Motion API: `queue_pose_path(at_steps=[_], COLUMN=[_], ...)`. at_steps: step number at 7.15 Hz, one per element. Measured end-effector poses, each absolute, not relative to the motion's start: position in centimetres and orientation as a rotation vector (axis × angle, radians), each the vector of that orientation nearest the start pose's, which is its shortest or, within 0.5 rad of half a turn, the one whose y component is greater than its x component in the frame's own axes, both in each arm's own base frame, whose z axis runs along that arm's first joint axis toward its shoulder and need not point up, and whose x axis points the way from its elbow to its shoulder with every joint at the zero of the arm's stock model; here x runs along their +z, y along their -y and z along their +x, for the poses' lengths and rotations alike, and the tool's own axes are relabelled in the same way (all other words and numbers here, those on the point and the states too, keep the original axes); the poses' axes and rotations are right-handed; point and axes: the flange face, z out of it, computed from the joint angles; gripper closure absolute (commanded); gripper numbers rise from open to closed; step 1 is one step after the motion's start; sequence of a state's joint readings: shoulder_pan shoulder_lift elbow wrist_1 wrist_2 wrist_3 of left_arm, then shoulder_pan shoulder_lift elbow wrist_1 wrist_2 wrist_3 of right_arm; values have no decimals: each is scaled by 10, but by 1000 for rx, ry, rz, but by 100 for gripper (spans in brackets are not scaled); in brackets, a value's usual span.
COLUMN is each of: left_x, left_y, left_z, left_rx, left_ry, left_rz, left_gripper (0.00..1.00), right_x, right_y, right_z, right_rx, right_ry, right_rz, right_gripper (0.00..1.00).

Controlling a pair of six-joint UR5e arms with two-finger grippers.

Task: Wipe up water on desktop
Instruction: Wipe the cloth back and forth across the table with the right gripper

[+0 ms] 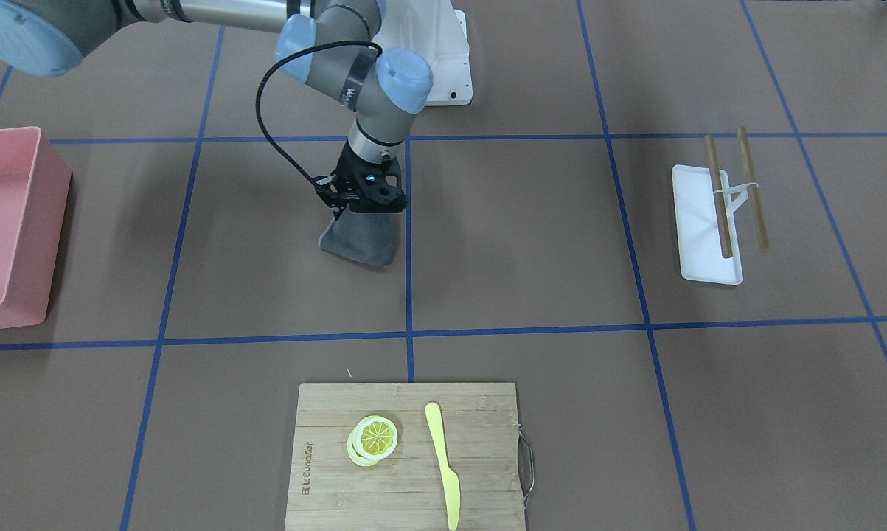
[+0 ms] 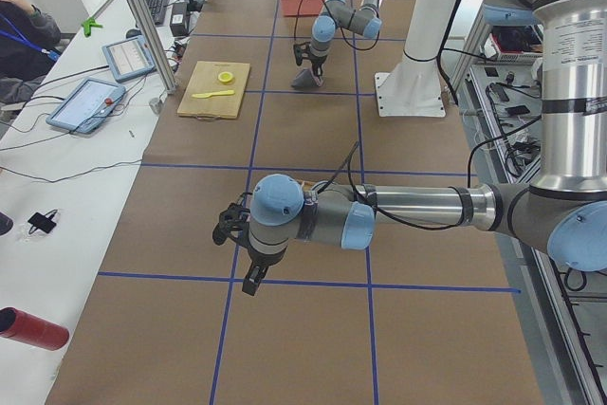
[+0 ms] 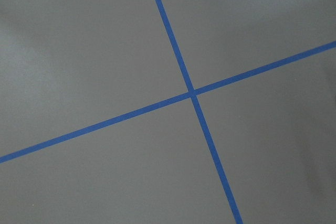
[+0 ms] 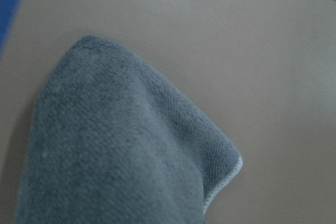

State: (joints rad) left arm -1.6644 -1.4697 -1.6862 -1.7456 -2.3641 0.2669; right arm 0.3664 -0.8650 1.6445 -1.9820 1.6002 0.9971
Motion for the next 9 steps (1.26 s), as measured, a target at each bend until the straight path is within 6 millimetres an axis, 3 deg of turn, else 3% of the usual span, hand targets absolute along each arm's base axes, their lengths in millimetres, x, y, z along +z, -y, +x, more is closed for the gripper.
queue_pose_path(at_steps=[1, 3, 5, 6, 7, 8, 9], left_x=[629, 629, 629, 628, 628, 628, 628], left_y=[452, 453, 453, 454, 455, 455, 455], left_z=[-105, -105, -105, -105, -105, -105, -105], left_rx=[239, 239, 240, 240, 240, 240, 240], left_ry=[-748, -749, -749, -748, -748, -748, -748], left_rz=[319, 319, 321, 321, 322, 323, 323], left_gripper=[2, 2, 2, 2, 2, 2, 2], right_x=[292, 305, 352, 376, 388, 380, 354], right_y=[358, 367, 362, 350, 338, 332, 334], right_z=[-548, -470, -435, -437, -451, -472, -499], right_rx=[-255, -332, -381, -407, -424, -419, -401], right_ry=[302, 214, 116, 66, 37, 41, 71], right_rz=[135, 117, 89, 75, 68, 73, 87], right_gripper=[100, 100, 100, 100, 100, 100, 100])
